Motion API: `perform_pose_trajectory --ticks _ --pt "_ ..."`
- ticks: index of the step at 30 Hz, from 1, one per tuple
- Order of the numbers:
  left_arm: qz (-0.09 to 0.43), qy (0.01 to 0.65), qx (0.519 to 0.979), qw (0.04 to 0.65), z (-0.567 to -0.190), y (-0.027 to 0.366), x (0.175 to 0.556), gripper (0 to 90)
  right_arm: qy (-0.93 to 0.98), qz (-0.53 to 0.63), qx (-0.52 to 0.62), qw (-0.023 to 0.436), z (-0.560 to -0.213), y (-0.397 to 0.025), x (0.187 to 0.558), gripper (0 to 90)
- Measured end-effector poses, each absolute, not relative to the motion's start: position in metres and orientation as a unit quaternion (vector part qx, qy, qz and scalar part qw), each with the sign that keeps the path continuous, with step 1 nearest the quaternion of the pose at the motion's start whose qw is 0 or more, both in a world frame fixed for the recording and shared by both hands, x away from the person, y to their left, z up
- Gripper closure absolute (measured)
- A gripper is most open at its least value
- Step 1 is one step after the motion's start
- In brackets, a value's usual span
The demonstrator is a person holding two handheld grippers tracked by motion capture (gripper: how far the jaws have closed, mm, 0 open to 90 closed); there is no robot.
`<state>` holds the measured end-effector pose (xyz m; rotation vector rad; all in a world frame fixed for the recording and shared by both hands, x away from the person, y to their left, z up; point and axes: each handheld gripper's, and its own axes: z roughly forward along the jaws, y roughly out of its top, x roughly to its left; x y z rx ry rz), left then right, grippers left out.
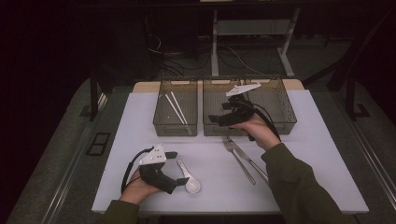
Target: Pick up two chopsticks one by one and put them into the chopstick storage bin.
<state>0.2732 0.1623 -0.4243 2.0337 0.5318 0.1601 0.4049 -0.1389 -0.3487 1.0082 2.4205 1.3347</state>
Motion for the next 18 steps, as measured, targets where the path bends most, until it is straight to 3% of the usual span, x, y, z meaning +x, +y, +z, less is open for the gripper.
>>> perform_pose_trajectory --ticks 18 --pt "0.070 0.223 0.839 0.492 -0.424 0.163 0.274 0.0 0.807 0.474 0.335 0.105 -0.383 -0.209 0.342 20.4"
